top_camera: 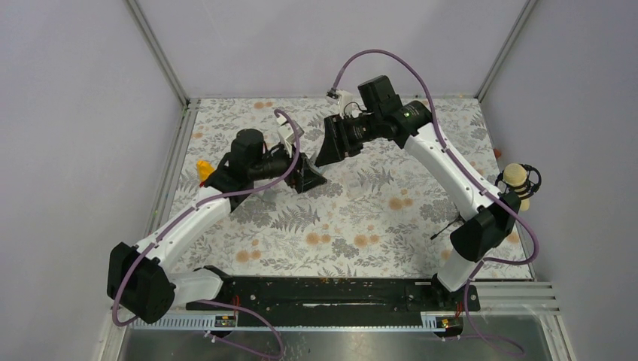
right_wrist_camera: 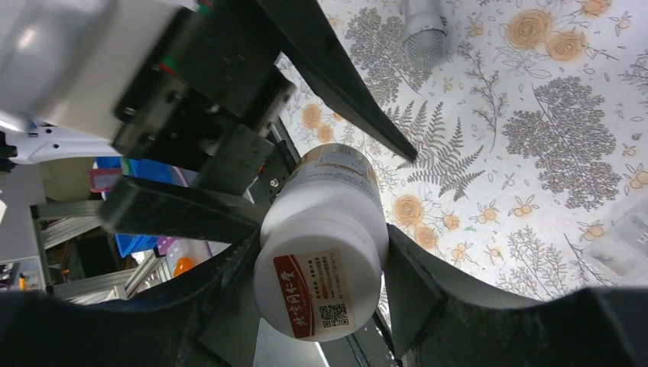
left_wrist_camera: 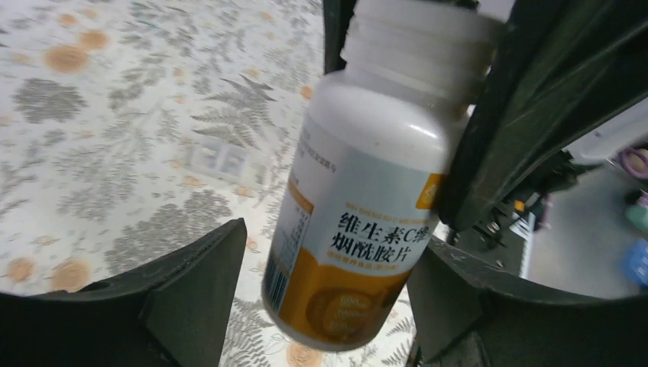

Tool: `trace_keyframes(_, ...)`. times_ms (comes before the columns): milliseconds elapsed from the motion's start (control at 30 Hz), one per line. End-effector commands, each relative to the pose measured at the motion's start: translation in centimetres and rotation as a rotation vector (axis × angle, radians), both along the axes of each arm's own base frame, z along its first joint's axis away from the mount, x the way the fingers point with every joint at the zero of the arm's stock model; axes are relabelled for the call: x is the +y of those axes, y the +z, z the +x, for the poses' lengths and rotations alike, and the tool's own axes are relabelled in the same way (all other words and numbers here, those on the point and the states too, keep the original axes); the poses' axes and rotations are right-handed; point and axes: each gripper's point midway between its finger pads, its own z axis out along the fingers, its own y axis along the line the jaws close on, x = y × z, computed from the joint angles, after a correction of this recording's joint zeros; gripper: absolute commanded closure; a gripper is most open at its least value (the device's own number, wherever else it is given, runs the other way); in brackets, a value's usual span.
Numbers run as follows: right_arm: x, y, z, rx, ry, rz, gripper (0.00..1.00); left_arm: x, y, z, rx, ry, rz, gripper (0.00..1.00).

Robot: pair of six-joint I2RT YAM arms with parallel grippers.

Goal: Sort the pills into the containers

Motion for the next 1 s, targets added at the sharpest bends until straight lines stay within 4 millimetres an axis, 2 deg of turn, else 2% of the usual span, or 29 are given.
trace_keyframes(0,0.1,3.8,-1.8,-0.027,0.06,0.095,0.59,-1.5,2.6,-2.0,-0.006,-0.194,-0.079,0.32)
trace_keyframes(167,0.3,4.1,-1.8,-0.024,0.05,0.108,0.59,-1.5,3.3,-1.7,-0.01,-0.196,-0.093,0.64)
trace_keyframes(367,0.4,4.5,-1.5,-0.035,0.036,0.116,0.54,-1.3,3.8,-1.9,-0.009,-0.216,-0.103,0.89)
trace_keyframes(400,0.4,4.5,-1.4,-0.036,0.029,0.114,0.48,-1.3,3.8,-1.9,-0.008,-0.217,-0.101,0.92)
trace_keyframes(467,0.1,4.4,-1.0,-0.049,-0.002,0.105,0.29,-1.3,3.8,-1.9,-0.009,-0.219,-0.094,1.0)
trace_keyframes(500,0.0,4.4,-0.6,-0.061,-0.028,0.106,0.19,-1.2,3.7,-1.8,-0.012,-0.216,-0.092,1.0)
trace_keyframes(567,0.0,5.4,0.2,-0.102,-0.062,0.158,0.11,-1.1,3.7,-1.8,-0.019,-0.209,-0.09,1.0)
trace_keyframes(633,0.0,6.5,0.7,-0.129,-0.092,0.232,0.08,-1.0,3.8,-1.8,-0.03,-0.204,-0.092,1.0)
trace_keyframes(700,-0.1,7.4,0.8,-0.131,-0.107,0.3,0.09,-0.9,3.8,-2.0,-0.036,-0.206,-0.094,1.0)
trace_keyframes(800,-0.2,8.1,0.7,-0.118,-0.109,0.34,0.15,-0.8,3.8,-2.0,-0.04,-0.203,-0.094,1.0)
trace_keyframes(867,-0.2,8.1,0.5,-0.112,-0.104,0.344,0.25,-0.8,3.9,-1.8,-0.041,-0.192,-0.093,1.0)
trace_keyframes(967,-0.2,8.1,0.3,-0.101,-0.101,0.349,0.44,-0.8,4.2,-1.6,-0.053,-0.186,-0.099,1.0)
